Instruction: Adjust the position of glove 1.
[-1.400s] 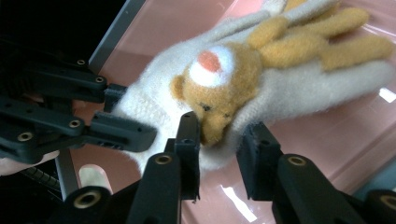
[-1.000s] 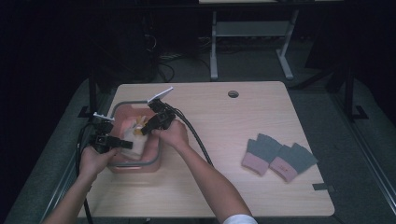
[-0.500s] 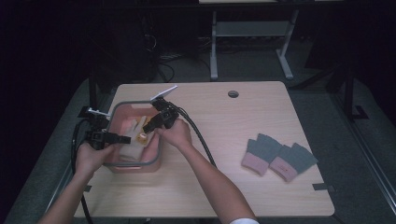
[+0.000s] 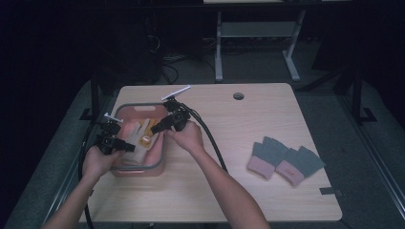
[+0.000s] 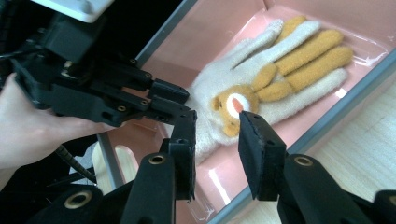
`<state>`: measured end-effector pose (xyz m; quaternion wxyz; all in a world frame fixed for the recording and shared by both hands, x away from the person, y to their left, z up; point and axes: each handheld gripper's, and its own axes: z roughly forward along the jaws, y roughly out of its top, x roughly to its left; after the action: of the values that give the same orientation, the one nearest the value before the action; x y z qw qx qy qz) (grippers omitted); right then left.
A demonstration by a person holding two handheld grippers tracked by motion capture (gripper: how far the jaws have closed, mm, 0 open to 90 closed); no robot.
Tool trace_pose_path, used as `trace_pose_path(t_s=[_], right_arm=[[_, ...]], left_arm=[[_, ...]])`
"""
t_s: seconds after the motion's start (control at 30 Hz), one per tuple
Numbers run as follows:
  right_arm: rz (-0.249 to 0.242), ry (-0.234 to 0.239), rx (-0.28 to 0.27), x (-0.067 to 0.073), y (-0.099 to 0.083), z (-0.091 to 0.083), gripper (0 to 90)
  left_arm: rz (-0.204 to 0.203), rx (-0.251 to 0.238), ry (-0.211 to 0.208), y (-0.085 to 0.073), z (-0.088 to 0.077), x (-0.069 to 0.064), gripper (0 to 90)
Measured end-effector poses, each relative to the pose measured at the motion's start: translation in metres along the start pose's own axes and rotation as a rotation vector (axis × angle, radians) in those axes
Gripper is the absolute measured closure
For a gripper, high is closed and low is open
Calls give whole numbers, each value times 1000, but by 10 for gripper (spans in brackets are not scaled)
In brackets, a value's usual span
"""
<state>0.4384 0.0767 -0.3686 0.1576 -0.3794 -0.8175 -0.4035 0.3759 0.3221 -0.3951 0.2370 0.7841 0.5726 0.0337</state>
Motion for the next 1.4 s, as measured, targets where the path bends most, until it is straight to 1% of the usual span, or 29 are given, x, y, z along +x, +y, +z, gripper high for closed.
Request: trace_pose_path(t_s=[0.03,0.1,0.17,0.2,0.27,0.37,0.47,0.53,0.67,0.83,0.87,0.93,0.97,1.0,1.1,1.17,1.27,1.4], right_arm=[[7,5,0,0,-1,-2,660],[5,11,-4,-1,-2,-4,653],[3,14,-9,-3,-4,-7,646],[11,19,-10,-3,-4,-8,639],[14,25,-16,-5,-6,-10,629],[15,23,-26,-5,-8,-15,614],[19,27,-33,-6,-10,-21,608],[12,22,-39,-7,-11,-26,603],[14,20,-52,-9,-13,-35,593],[9,8,-72,-13,-16,-47,583],[15,7,-77,-14,-17,-49,580],[15,1,-84,-15,-19,-55,578],[14,-3,-84,-16,-20,-58,578],[13,-3,-90,-17,-21,-61,576],[18,-13,-101,-20,-26,-69,576],[29,-13,-112,-23,-29,-75,575],[38,-21,-117,-27,-33,-82,570],[38,-35,-122,-30,-37,-91,565]], left_arm=[[-1,-12,3,0,-2,0,692],[7,-36,-1,0,-6,0,678],[-3,-58,-15,0,-11,1,663],[-2,-70,-26,1,-14,2,652],[8,-92,-30,2,-18,0,633],[17,-131,-59,4,-24,-4,610],[30,-148,-78,6,-27,-9,604],[35,-155,-96,7,-27,-12,597],[39,-174,-114,10,-30,-16,583],[57,-201,-133,14,-34,-25,567],[57,-207,-142,14,-34,-27,565],[68,-206,-148,16,-35,-30,558],[61,-212,-153,16,-34,-33,549],[72,-208,-154,17,-35,-34,546],[74,-223,-163,19,-35,-40,542],[91,-219,-167,20,-36,-43,537],[93,-221,-175,23,-35,-49,509],[114,-224,-182,25,-36,-56,503]])
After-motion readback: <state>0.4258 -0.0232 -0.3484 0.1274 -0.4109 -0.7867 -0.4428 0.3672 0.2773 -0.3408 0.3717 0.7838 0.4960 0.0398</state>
